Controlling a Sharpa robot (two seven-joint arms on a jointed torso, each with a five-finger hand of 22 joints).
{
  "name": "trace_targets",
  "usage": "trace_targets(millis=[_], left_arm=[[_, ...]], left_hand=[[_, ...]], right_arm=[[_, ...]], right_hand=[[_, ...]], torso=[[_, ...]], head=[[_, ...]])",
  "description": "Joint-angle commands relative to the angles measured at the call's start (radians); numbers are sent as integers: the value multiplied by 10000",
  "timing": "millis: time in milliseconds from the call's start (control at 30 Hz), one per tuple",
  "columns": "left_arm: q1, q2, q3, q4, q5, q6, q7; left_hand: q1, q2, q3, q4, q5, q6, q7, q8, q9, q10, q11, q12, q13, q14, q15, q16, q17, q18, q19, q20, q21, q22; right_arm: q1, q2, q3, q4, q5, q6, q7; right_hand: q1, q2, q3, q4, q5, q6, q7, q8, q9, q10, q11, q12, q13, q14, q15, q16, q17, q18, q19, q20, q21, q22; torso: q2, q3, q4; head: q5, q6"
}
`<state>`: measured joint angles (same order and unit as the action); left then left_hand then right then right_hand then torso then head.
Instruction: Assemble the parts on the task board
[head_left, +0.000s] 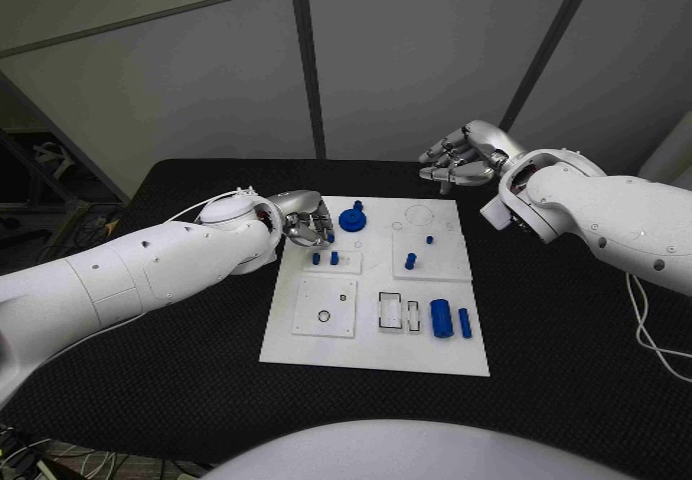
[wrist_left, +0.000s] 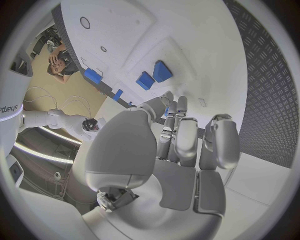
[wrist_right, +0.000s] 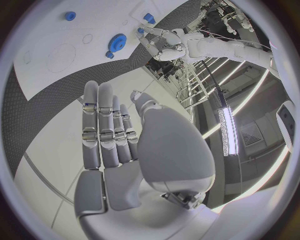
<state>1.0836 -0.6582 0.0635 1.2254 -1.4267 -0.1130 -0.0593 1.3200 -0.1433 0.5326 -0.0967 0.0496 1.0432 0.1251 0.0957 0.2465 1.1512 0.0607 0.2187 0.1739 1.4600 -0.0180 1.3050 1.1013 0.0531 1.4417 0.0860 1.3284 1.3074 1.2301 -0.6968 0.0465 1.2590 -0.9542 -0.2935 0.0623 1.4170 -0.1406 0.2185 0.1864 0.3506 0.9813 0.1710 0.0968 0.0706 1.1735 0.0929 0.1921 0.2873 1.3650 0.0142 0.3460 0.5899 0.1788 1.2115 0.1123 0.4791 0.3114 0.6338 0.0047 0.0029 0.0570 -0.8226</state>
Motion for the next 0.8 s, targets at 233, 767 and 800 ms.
trace_targets(millis=[233,767,800], left_arm=[[12,-21,3,-47,-11,144,-131],[43,-948,207,10,3734,-1164,306],[48,-1070,222,50,4281,-1070,433]], left_hand=[[-89,-106,-29,-21,-6,-320,120,-261,-149,40,74,-123,-35,19,76,-13,-36,61,38,42,51,1073],[188,74,34,-107,-7,-283,292,210,-437,-280,292,-360,-123,-1982,260,-3266,-4450,779,-1861,233,-3341,-994],[224,92,20,-130,-6,-270,274,220,-446,-94,246,-234,-72,-1998,234,-3360,-4544,800,-1907,222,-3446,-1060]], right_arm=[[18,-11,3,1,-27,223,-89],[-121,-465,-175,705,-3825,1028,-1403],[-164,-509,-186,781,-4084,1035,-1477]], right_hand=[[47,59,25,16,36,40,42,30,13,-86,3,64,-23,-27,-12,-65,16,41,91,-5,-73,-19],[789,249,717,-631,-810,779,-334,229,26,-20,-281,-157,-464,1428,-406,3582,2666,-142,1510,-448,2262,1958],[783,235,750,-644,-827,793,-340,212,18,-17,-289,-179,-490,1418,-405,3755,2801,-160,1508,-451,2393,2095]], torso=[[-6,-2,1],[-13,6,-5],[-13,2,-6]], head=[[-16,1],[-219,179],[-238,193]])
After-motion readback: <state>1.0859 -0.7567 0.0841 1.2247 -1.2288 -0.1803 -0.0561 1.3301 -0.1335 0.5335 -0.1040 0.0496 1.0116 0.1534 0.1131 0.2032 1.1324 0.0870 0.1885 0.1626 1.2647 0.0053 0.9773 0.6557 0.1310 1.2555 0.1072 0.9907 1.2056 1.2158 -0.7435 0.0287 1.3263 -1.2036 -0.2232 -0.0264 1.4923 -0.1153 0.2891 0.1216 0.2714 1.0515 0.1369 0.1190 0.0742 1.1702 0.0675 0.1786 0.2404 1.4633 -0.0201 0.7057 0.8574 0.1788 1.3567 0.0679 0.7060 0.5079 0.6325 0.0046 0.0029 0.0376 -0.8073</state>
